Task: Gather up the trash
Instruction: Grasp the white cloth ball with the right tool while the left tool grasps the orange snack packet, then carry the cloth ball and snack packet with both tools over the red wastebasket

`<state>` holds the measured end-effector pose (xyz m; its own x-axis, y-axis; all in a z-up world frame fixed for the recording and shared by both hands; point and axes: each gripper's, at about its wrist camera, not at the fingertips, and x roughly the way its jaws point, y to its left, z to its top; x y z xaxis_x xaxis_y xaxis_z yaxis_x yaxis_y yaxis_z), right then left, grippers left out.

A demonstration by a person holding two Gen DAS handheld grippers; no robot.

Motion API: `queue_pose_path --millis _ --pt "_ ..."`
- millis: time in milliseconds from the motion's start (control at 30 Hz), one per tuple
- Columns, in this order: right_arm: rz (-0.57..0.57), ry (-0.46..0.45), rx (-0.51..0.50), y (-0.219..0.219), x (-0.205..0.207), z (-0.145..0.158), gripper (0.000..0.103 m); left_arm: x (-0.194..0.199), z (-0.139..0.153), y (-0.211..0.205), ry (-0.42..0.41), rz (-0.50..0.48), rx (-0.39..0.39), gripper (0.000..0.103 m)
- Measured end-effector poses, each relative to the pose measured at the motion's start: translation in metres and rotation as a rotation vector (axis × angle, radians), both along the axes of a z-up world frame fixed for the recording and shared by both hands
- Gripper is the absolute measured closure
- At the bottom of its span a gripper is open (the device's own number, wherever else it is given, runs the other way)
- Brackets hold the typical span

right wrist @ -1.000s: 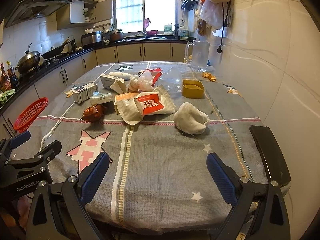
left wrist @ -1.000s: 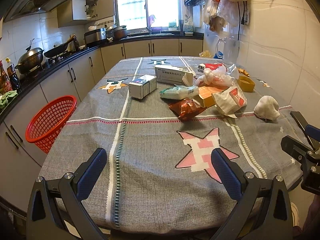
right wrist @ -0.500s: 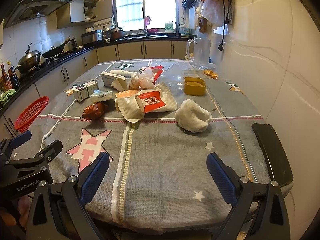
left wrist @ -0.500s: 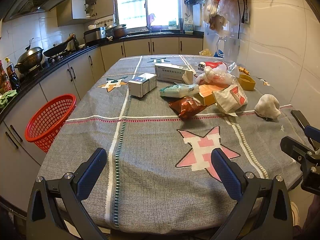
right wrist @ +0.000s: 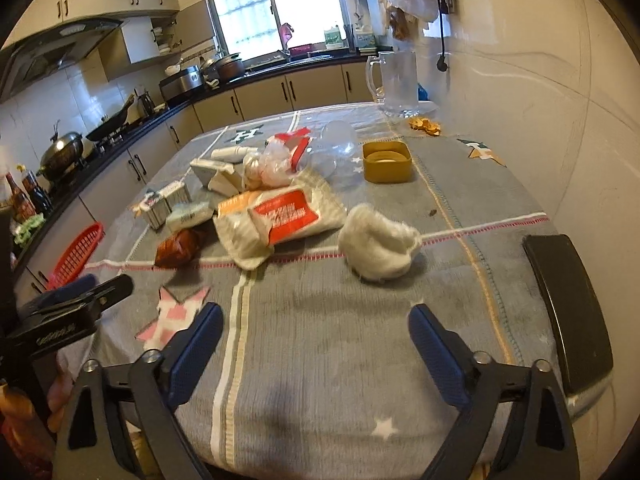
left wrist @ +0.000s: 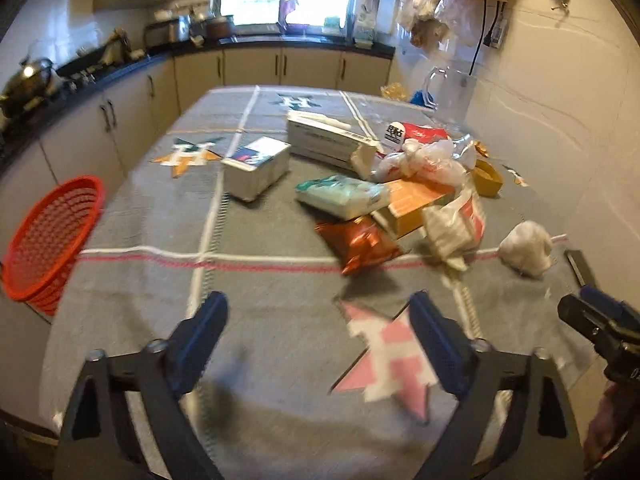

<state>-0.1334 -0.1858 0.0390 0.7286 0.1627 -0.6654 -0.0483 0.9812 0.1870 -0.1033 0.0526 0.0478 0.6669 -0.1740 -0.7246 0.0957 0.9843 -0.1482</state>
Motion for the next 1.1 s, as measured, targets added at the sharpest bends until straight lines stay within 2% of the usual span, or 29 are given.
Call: queue_pose_path --millis 67,133,200,333,567,667,767,800,900,1100 --pt "0.005 -0.008 0.005 -0.005 0.007 0.005 0.01 0.015 0.003 -0.002 0.042 -0.028 -0.066 0.02" --pt "0.01 -0.012 0.032 -0.016 0.017 0.01 0.011 0.029 0.004 -0.007 0.072 -0.028 -0.086 0.024" --pt "0.013 -0.009 0.054 -0.029 0.029 0.014 0.011 0.041 0.004 -0.016 0.08 -0.031 -0.069 0.029" --pt "-0.004 0.024 0.074 -0.049 0.052 0.008 0.011 0.059 -0.004 -0.032 0.118 -0.043 -0.035 0.045" --pt "0.012 0.089 0.124 -0.057 0.079 -0.015 0.013 0.075 -0.023 -0.04 0.16 -0.025 0.03 0.047" --pt "0.021 0.114 0.134 -0.056 0.088 -0.024 0.02 0.08 -0.03 -0.039 0.164 -0.019 0.04 0.048" --pt "0.017 0.144 0.136 -0.055 0.093 -0.032 0.035 0.078 -0.03 -0.039 0.14 -0.008 0.067 0.062" --pt "0.014 0.148 0.133 -0.054 0.094 -0.034 0.037 0.078 -0.03 -0.039 0.137 -0.009 0.067 0.065" --pt "0.008 0.136 0.134 -0.056 0.09 -0.033 0.049 0.074 -0.029 -0.036 0.131 -0.012 0.05 0.066" --pt "0.011 0.118 0.154 -0.056 0.074 -0.028 0.055 0.052 -0.019 -0.039 0.087 -0.054 0.042 0.067"
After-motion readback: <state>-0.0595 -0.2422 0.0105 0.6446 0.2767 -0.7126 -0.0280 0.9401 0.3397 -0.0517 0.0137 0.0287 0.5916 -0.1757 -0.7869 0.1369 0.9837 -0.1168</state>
